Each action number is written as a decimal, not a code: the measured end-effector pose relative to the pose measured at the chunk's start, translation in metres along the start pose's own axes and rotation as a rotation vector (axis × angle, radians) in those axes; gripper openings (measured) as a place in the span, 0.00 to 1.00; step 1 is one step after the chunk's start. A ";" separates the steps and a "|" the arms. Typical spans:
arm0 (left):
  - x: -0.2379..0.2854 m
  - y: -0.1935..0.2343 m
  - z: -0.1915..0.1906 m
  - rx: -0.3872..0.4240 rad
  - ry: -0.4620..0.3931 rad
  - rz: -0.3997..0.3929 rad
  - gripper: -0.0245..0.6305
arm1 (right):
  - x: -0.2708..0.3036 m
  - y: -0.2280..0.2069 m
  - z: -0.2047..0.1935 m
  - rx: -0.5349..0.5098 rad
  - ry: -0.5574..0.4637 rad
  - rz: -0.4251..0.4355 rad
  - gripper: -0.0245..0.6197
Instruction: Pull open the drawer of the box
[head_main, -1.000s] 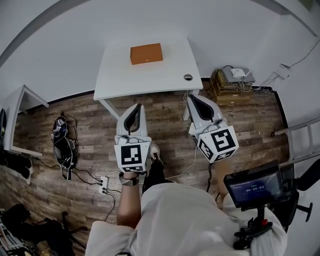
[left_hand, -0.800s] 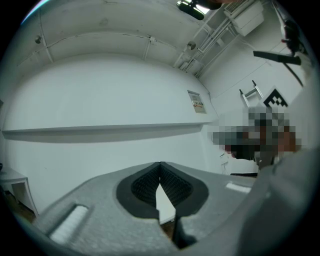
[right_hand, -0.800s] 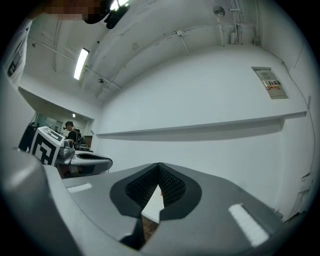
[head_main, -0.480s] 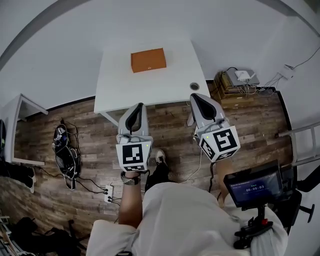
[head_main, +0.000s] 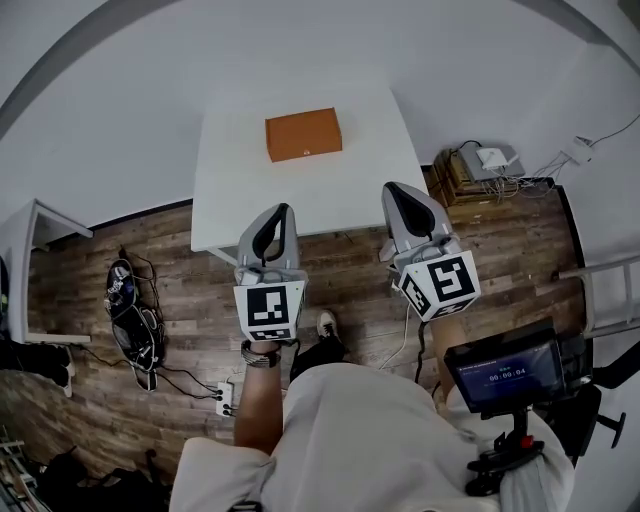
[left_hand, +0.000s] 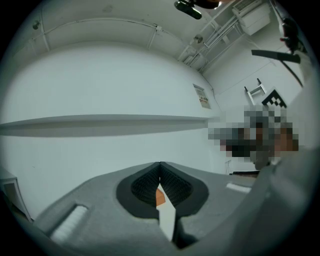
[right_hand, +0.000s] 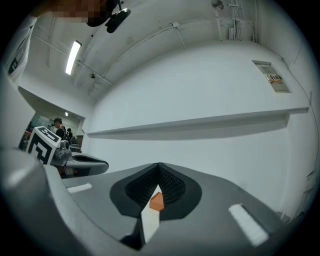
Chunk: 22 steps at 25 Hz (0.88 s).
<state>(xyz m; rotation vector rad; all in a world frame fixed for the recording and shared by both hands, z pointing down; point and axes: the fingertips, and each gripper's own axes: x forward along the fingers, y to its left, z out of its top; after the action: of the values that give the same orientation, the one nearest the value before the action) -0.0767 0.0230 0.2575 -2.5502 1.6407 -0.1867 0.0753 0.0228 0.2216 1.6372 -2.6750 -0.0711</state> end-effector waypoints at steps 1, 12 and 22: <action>0.001 0.001 0.003 0.002 -0.003 -0.004 0.04 | 0.000 -0.001 0.003 -0.004 -0.002 -0.007 0.04; 0.035 0.029 0.008 0.017 -0.012 -0.027 0.04 | 0.041 -0.013 0.014 -0.009 -0.021 -0.044 0.04; 0.085 0.071 -0.026 -0.019 0.033 0.002 0.05 | 0.094 -0.032 -0.018 -0.009 0.032 -0.071 0.04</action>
<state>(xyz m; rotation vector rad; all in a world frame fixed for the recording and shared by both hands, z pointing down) -0.1096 -0.0838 0.2760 -2.5731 1.6647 -0.2151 0.0616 -0.0761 0.2361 1.7149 -2.5895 -0.0570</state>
